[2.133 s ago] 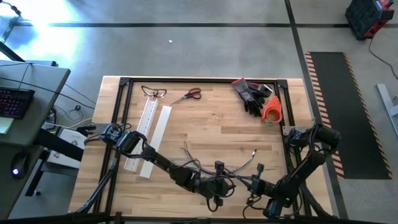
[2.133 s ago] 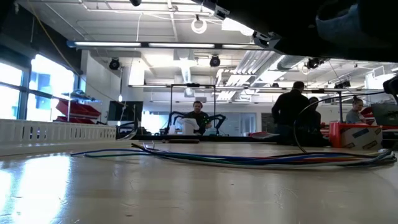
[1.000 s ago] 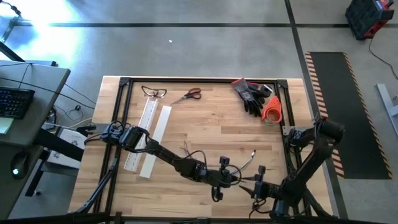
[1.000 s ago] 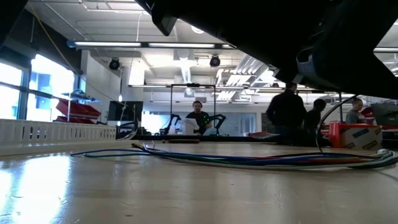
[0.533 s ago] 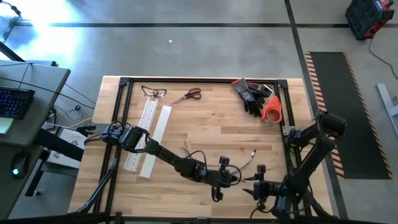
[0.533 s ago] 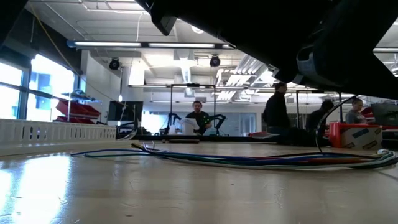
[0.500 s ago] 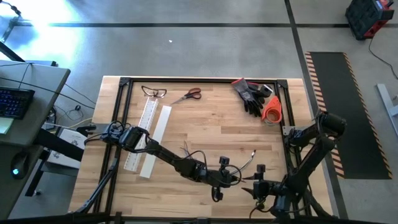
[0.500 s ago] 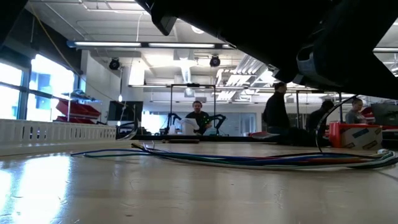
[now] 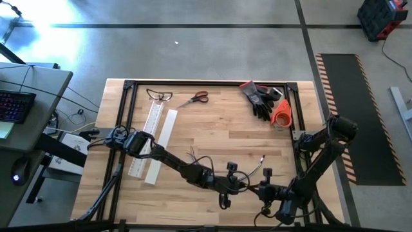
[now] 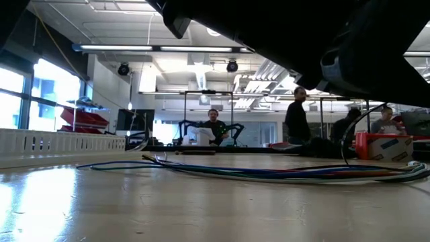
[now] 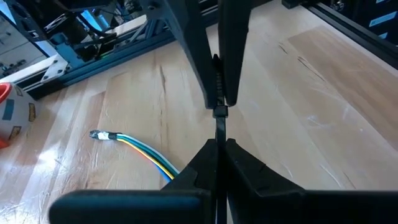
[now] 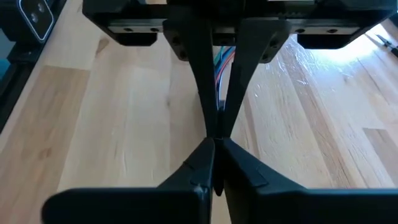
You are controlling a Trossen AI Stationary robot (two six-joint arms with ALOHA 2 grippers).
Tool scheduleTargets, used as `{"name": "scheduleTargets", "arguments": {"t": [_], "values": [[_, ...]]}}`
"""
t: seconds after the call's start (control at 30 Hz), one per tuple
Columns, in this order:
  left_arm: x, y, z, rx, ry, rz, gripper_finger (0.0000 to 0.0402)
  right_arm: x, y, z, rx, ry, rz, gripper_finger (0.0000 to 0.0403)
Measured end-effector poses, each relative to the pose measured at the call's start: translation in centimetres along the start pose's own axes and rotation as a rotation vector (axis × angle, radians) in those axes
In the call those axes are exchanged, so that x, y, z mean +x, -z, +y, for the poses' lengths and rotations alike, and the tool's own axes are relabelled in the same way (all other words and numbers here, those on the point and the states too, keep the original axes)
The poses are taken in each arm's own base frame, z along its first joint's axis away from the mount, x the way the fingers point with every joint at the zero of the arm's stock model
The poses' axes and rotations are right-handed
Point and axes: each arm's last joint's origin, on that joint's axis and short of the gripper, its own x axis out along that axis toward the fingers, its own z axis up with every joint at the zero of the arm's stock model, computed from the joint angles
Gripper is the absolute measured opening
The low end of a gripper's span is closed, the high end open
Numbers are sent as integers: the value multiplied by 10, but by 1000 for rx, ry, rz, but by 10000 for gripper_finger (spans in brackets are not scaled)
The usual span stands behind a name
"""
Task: Ziptie cables
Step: Wrap the black zip tie around the cable
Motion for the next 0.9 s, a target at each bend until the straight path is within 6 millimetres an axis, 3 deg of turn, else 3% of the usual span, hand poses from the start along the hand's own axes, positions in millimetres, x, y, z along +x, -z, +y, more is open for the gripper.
{"name": "scheduleTargets", "arguments": {"t": [0.3,0.67,0.9], "values": [[-4,-2,-7,29,-134,18,8,0,3,0,48,22,-6,1],[-5,-4,-9,17,-56,-1,120,14,18,10,82,89,-34,0],[-2,-3,-2,2,-37,-9,149,11,15,15,27,80,-94,0]]}}
